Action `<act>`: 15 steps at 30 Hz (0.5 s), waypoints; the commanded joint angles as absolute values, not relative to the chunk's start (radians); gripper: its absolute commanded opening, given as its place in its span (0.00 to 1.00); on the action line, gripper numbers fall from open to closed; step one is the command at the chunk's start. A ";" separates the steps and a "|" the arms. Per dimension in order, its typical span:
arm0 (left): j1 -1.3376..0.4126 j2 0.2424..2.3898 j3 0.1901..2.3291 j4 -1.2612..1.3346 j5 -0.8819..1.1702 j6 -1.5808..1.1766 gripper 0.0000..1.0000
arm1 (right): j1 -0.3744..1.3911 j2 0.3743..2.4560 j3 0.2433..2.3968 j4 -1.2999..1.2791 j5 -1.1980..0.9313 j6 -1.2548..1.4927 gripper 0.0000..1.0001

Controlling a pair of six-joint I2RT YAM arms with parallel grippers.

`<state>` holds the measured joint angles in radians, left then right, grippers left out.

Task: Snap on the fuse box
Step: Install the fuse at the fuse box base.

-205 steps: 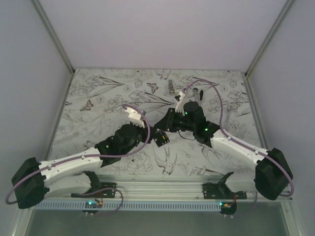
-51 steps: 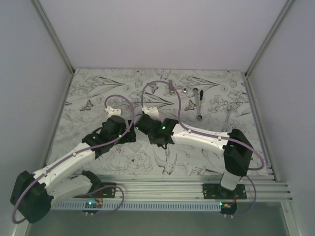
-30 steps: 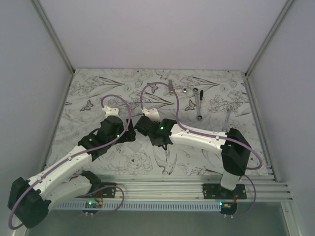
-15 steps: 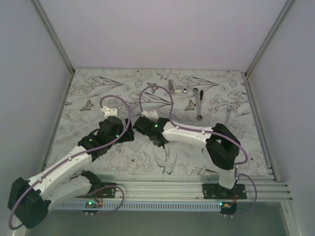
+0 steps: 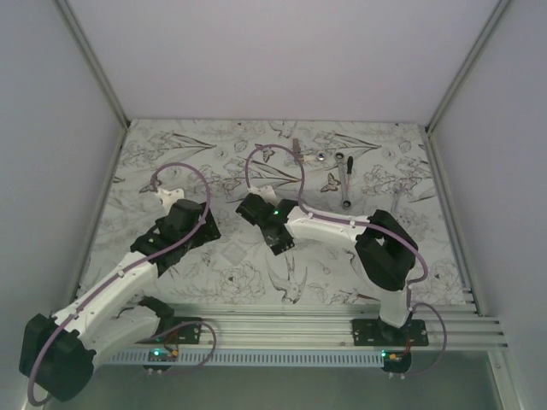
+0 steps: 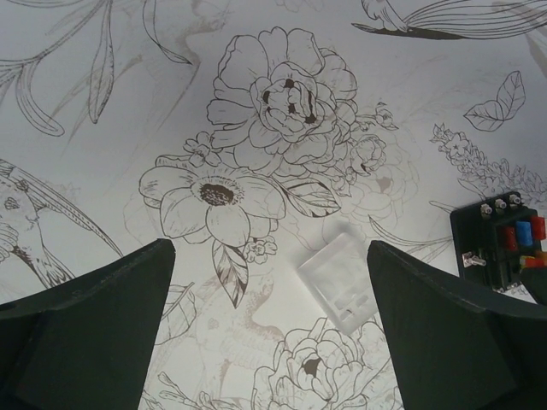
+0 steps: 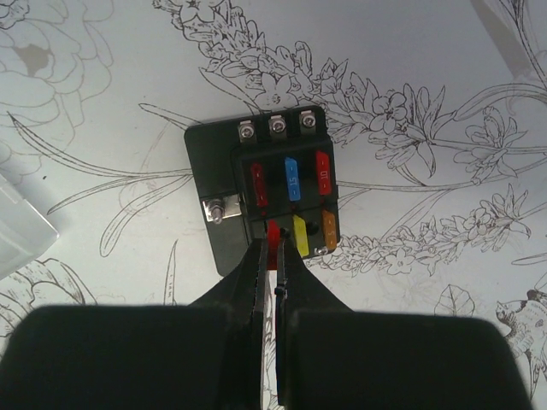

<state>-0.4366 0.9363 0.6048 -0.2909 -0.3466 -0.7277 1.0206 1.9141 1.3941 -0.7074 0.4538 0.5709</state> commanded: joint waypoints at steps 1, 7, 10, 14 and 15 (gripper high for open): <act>-0.426 0.947 0.595 -0.322 -0.316 -0.751 0.99 | 1.001 1.906 1.379 -0.666 0.429 0.555 0.00; -0.426 0.951 0.600 -0.322 -0.310 -0.745 1.00 | 1.000 1.902 1.367 -0.667 0.415 0.550 0.00; -0.426 0.951 0.600 -0.322 -0.309 -0.743 1.00 | 0.996 1.905 1.360 -0.660 0.396 0.547 0.00; -0.426 0.951 0.601 -0.322 -0.307 -0.742 0.99 | 0.993 1.902 1.351 -0.645 0.384 0.544 0.00; -0.426 0.951 0.601 -0.323 -0.306 -0.741 0.99 | 0.993 1.900 1.349 -0.645 0.385 0.543 0.00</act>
<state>-0.4320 0.9489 0.6044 -0.2924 -0.3115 -0.7403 1.0027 1.9141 1.3544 -0.6750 0.3958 0.5529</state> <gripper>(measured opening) 0.995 0.029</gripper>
